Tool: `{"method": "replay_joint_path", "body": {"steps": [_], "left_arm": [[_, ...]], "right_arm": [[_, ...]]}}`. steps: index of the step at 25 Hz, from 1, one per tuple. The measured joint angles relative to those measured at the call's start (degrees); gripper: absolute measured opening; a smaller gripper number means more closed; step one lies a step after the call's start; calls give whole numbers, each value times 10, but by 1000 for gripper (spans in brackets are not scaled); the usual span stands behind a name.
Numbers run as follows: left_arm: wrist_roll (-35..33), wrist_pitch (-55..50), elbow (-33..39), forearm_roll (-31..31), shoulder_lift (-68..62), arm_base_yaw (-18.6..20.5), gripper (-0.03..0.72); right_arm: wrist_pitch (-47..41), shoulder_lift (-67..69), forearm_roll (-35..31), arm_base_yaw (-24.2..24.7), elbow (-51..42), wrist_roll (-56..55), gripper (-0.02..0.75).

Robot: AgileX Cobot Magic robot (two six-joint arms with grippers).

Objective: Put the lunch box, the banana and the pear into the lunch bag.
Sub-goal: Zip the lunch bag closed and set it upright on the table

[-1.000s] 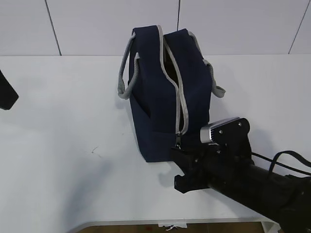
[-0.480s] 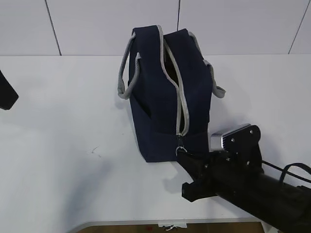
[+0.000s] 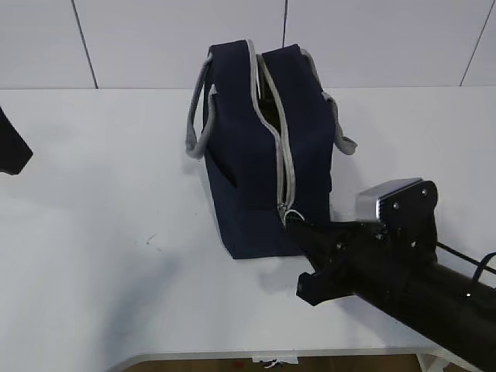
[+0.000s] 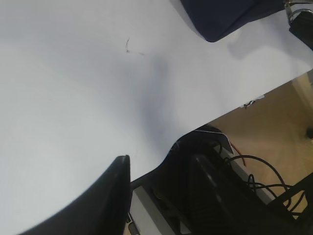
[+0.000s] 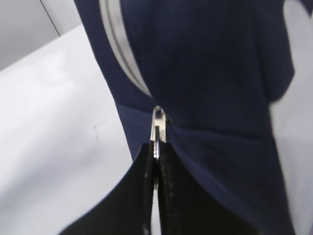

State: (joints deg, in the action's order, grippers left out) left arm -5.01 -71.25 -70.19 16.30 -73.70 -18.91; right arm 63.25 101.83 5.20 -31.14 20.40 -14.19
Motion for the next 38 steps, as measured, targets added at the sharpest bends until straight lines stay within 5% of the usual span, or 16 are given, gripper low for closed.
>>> {"method": "replay_joint_path", "body": {"steps": [18, 38], "left_arm": [[0, 0, 0, 18, 1, 0, 307], [0, 0, 0, 29, 1, 0, 307]], "right_arm": [[-102, -142, 10, 0, 5, 0, 1], [-303, -194, 51, 0, 181, 0, 1]]}}
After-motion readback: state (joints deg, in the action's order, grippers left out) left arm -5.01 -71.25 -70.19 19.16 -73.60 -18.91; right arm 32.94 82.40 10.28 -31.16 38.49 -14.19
